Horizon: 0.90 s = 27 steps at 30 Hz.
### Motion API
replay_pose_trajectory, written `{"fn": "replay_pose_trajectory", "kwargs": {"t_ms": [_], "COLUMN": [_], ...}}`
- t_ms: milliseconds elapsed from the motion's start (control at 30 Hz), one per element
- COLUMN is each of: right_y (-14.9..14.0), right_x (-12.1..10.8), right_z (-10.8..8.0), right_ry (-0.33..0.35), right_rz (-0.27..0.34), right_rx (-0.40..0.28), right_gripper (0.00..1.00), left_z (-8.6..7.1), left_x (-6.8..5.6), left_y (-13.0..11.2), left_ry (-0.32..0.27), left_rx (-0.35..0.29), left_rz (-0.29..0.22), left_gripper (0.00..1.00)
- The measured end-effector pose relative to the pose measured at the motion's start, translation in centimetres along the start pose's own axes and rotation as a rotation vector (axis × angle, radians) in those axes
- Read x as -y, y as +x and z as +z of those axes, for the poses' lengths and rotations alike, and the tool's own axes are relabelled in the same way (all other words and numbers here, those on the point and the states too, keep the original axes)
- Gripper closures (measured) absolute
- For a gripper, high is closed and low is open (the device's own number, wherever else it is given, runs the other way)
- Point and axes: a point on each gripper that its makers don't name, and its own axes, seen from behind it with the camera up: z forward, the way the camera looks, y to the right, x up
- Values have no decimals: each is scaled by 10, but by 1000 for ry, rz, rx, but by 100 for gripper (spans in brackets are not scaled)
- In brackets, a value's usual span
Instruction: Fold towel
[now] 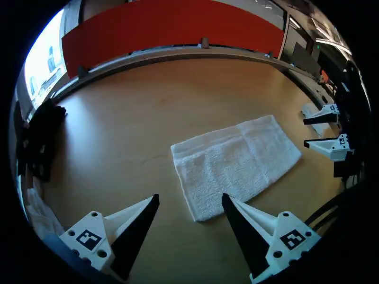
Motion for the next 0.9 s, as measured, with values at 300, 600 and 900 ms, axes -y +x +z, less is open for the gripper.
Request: {"fn": "replay_pose_trajectory", "kwargs": {"t_ms": [300, 600, 900], "right_y": [-5, -2, 2], "right_x": [3, 5, 7], "right_z": [-3, -2, 2], "right_ry": [2, 15, 32], "right_rz": [-3, -24, -50], "right_rx": [0, -3, -4], "right_gripper": [5, 5, 5], "left_z": [-5, -15, -30], "left_x": [-1, 7, 16], "left_y": [-6, -12, -23], "left_ry": [4, 36, 70], "left_rx": [-4, -14, -21], "left_rz": [-11, -50, -105], "left_gripper": [2, 2, 2]}}
